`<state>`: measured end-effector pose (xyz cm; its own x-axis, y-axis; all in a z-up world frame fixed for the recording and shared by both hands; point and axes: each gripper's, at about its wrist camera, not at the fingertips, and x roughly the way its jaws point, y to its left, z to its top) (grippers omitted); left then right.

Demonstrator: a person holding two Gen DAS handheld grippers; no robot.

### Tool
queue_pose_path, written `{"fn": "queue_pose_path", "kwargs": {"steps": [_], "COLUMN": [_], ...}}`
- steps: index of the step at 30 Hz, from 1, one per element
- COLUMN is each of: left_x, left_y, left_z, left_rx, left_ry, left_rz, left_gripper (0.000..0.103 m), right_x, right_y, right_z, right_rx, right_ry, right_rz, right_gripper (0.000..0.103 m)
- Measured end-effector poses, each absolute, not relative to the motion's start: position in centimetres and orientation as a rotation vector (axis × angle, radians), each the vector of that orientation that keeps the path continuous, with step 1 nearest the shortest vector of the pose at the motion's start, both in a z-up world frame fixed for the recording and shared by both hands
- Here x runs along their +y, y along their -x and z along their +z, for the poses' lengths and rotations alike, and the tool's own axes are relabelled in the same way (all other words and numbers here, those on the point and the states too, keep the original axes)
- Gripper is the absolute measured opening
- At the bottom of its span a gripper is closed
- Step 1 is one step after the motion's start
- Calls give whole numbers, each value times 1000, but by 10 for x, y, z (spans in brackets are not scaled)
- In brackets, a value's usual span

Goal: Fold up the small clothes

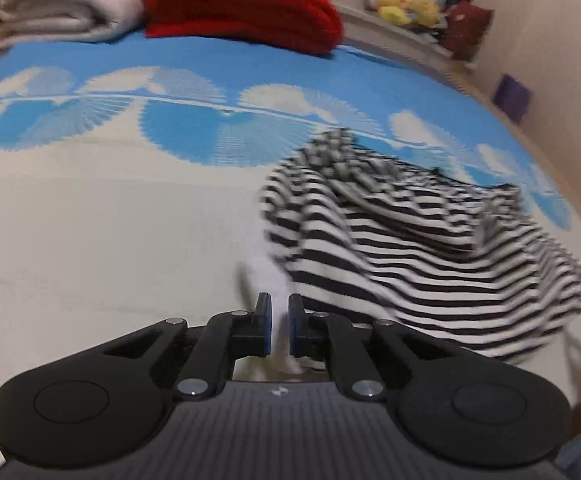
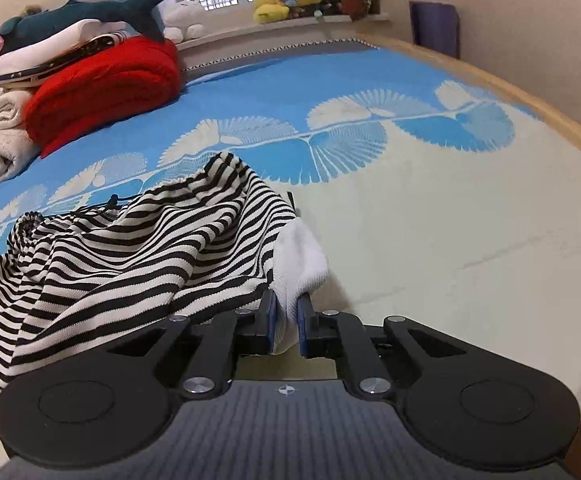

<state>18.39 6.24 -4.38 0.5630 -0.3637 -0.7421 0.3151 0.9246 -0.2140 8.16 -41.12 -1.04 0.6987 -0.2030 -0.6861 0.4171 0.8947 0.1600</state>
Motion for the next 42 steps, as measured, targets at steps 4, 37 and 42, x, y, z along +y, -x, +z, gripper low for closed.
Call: {"fn": "queue_pose_path", "kwargs": {"steps": [4,37,42], "left_x": [42,36,37], "left_y": [-170,-189,-194], "left_z": [-43,-50,-51], "left_rx": [830,908,921], "left_ry": [-24,-26,-7], "left_rz": [-430,-250,-238], "left_gripper": [102,14,14], "right_x": [-410,-486,-452], "right_y": [-81,-44,-73], "right_z": [-12,-13,-25], "right_rx": [734,644,754], "right_ry": [-324,-604,-535], "right_rz": [-344,-484,-309], "right_gripper": [14,4,53]}}
